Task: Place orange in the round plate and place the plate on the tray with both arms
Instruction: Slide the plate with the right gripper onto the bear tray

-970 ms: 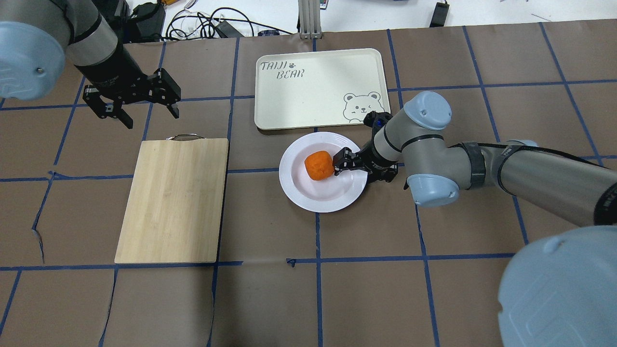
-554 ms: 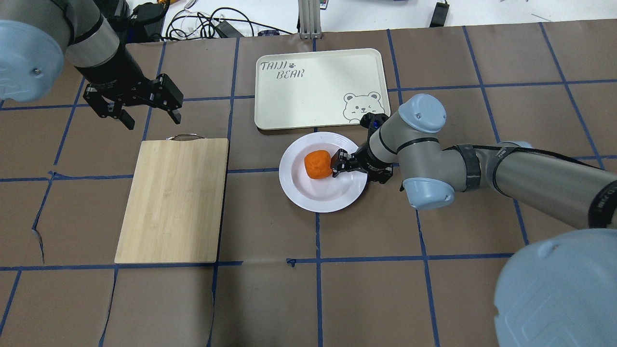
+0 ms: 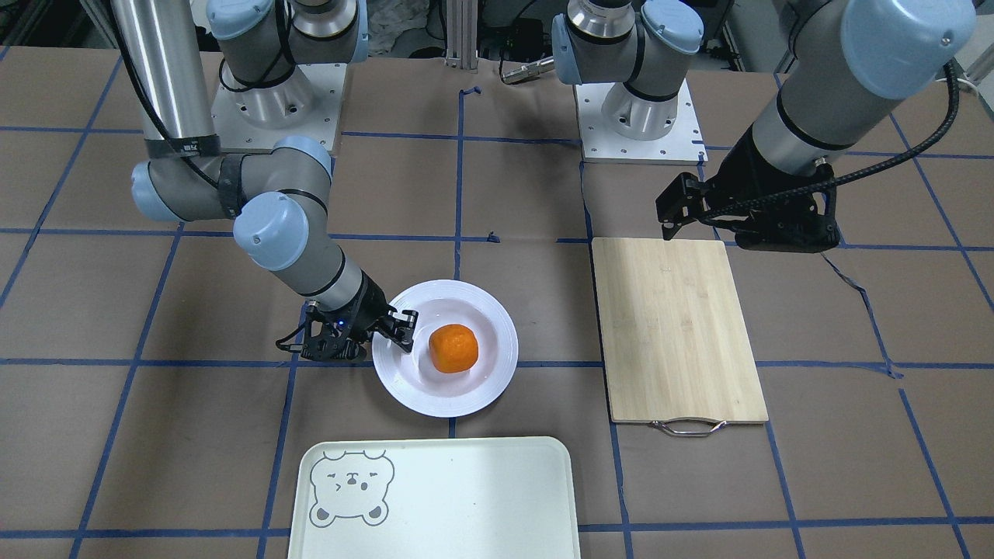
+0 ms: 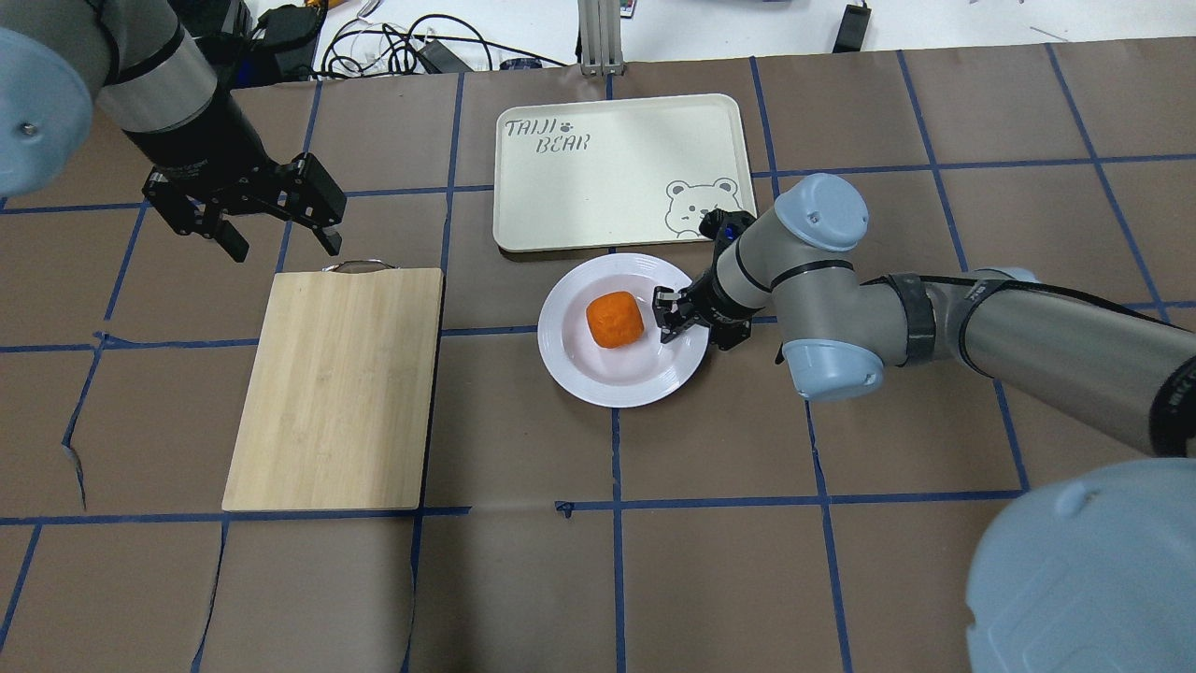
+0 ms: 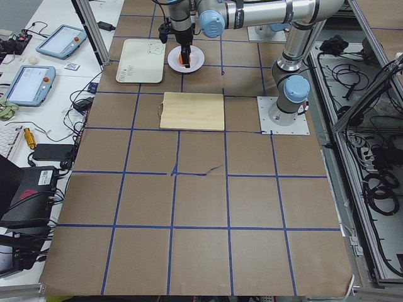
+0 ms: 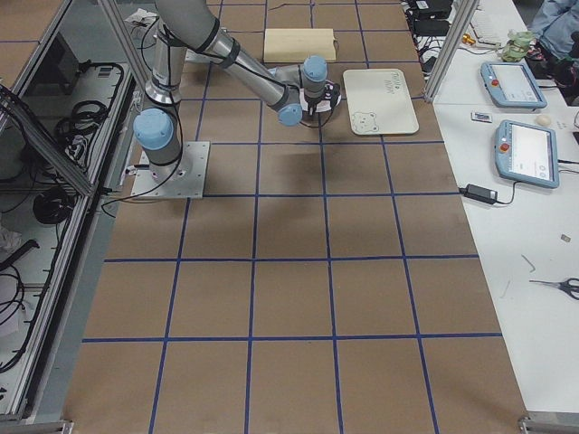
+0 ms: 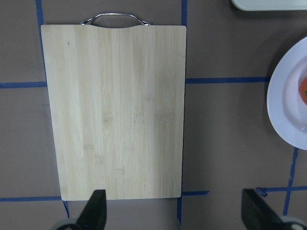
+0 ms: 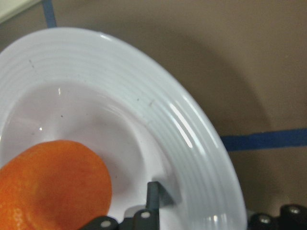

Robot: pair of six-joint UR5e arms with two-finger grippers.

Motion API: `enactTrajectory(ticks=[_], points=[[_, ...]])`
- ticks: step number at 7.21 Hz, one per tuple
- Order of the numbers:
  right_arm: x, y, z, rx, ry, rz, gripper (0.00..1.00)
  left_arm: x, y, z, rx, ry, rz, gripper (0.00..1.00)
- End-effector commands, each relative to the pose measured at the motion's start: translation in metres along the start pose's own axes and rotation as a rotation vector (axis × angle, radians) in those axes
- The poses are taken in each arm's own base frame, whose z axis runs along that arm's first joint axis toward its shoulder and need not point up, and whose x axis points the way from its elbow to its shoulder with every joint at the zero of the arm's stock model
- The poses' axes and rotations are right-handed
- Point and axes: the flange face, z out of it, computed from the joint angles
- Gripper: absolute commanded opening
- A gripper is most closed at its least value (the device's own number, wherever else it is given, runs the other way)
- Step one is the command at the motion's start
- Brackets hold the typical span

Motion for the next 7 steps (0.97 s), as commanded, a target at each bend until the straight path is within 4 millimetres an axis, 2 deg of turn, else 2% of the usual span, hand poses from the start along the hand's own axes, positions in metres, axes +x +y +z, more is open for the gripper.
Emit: enactTrajectory(ticks=[1,3,4,5,6,7], points=[[-0.014,-0.020,-0.028,0.006,-0.061,0.009,0.00,-0.005,0.005,-0.003,-0.004,-0.066,0.003,1.00],[-0.013,-0.045,-0.048,0.025,-0.100,0.033,0.00,-0.006,0.007,-0.002,-0.005,-0.068,0.001,1.00],[-0.022,-0.063,-0.059,0.059,-0.113,0.018,0.00,-0.006,0.007,-0.001,-0.006,-0.067,0.003,1.00],[-0.036,-0.100,-0.069,0.110,-0.124,-0.006,0.00,-0.005,0.007,-0.001,-0.006,-0.068,0.004,1.00],[-0.043,-0.140,-0.062,0.135,-0.128,-0.015,0.00,-0.005,0.007,-0.001,-0.006,-0.066,0.004,1.00],[-0.046,-0.178,-0.046,0.154,-0.131,-0.022,0.00,-0.005,0.007,-0.001,-0.006,-0.066,0.003,1.00]])
